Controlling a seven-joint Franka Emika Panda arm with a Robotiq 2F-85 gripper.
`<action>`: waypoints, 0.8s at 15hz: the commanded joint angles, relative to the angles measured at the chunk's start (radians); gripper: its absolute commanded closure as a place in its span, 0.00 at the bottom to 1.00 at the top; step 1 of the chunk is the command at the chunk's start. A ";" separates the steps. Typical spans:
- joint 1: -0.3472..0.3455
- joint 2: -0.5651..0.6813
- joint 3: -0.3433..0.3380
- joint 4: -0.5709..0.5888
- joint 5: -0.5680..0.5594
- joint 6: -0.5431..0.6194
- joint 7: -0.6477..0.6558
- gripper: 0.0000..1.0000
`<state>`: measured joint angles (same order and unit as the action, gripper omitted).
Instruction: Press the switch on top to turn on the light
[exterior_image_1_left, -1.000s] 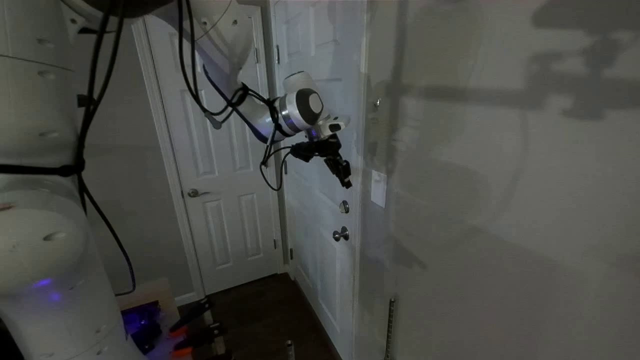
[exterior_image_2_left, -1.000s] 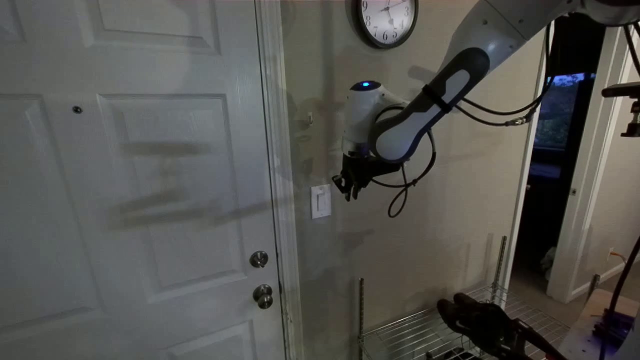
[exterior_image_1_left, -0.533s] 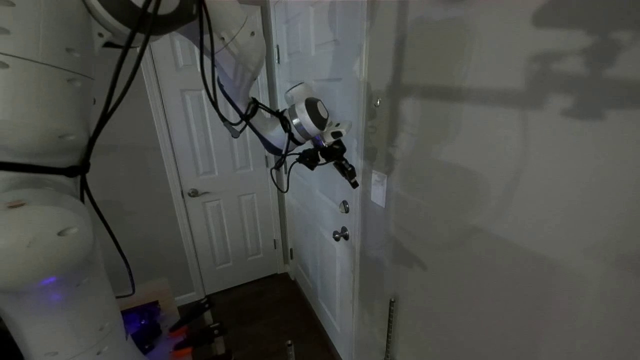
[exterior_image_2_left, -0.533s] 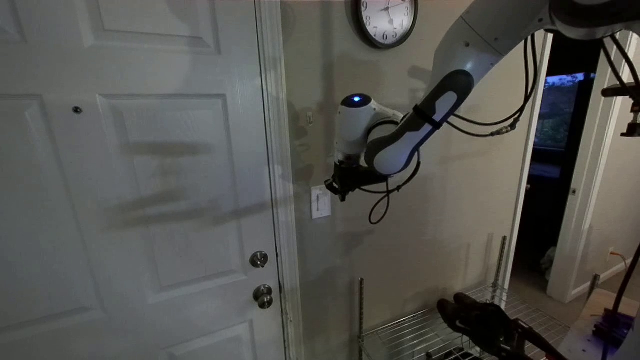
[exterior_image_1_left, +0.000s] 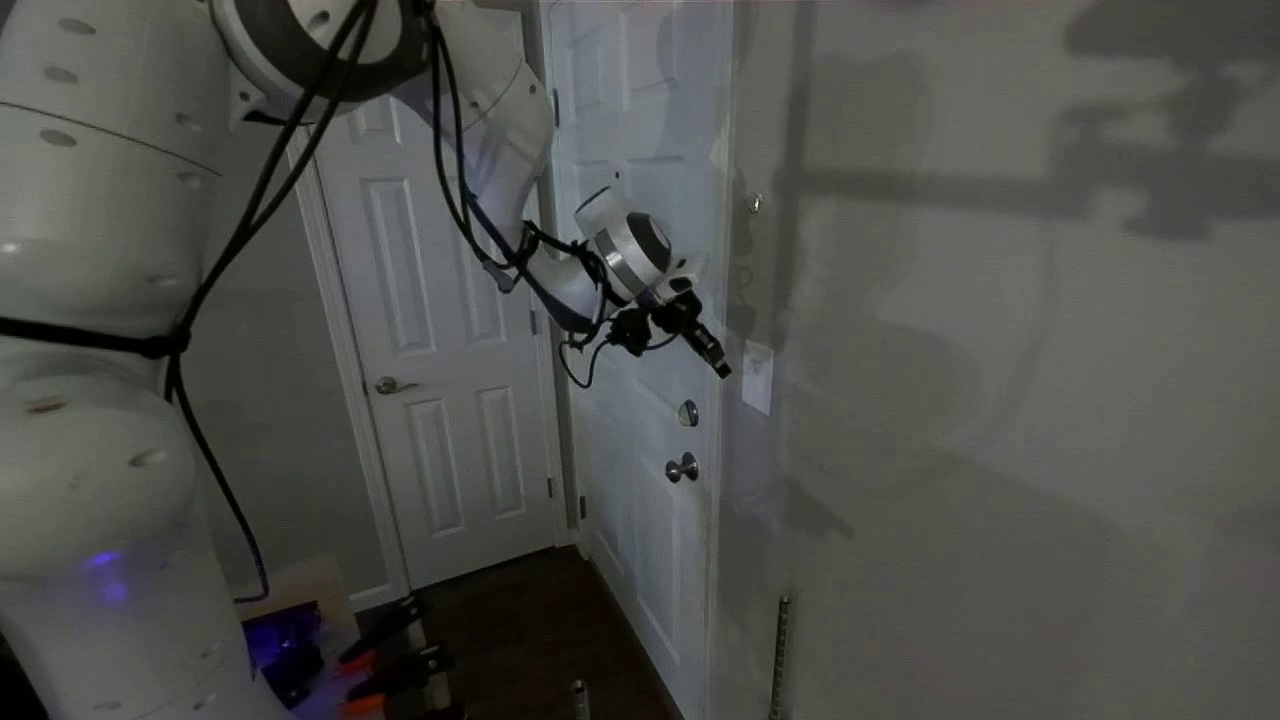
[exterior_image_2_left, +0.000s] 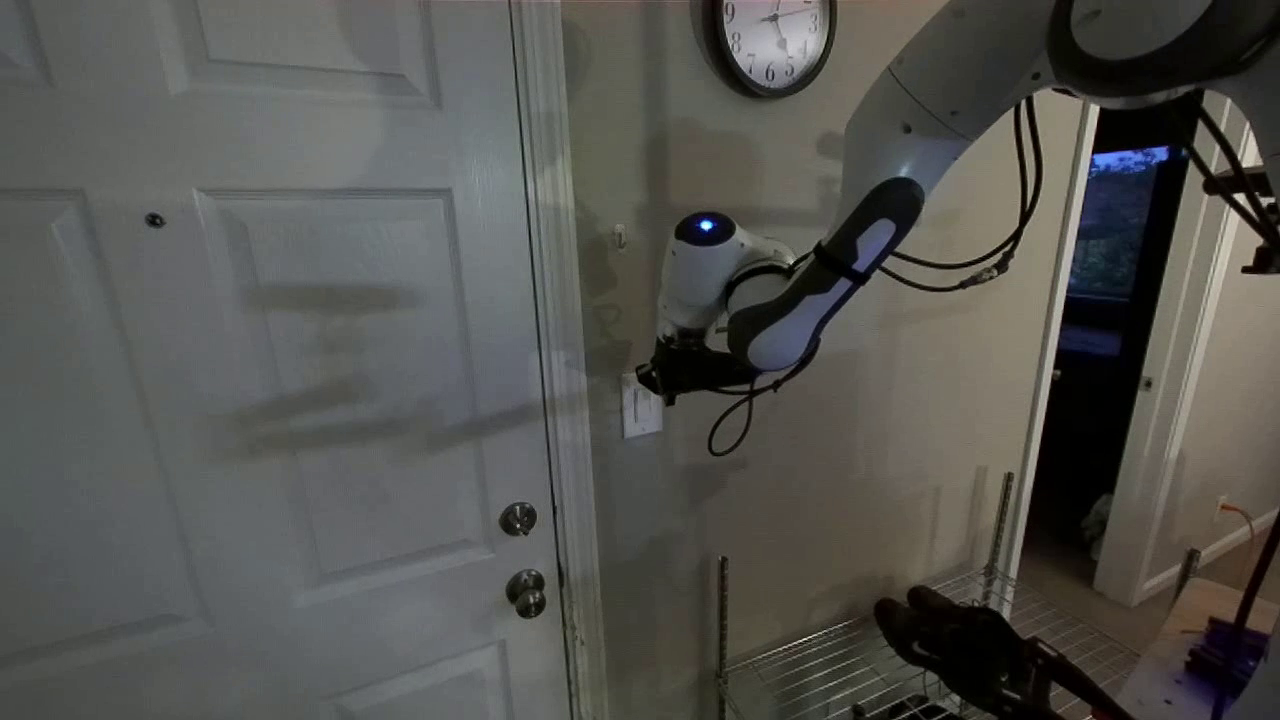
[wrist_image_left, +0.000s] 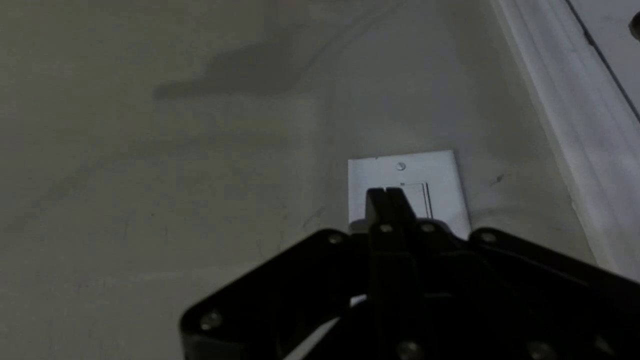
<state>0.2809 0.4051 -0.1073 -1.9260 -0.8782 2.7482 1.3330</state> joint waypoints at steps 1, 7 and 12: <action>0.028 0.047 -0.049 0.051 -0.086 0.049 0.106 0.98; 0.055 0.120 -0.096 0.155 -0.169 0.073 0.176 0.98; 0.037 0.178 -0.074 0.218 -0.122 0.074 0.142 0.98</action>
<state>0.3238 0.5460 -0.1825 -1.7422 -1.0049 2.7955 1.4603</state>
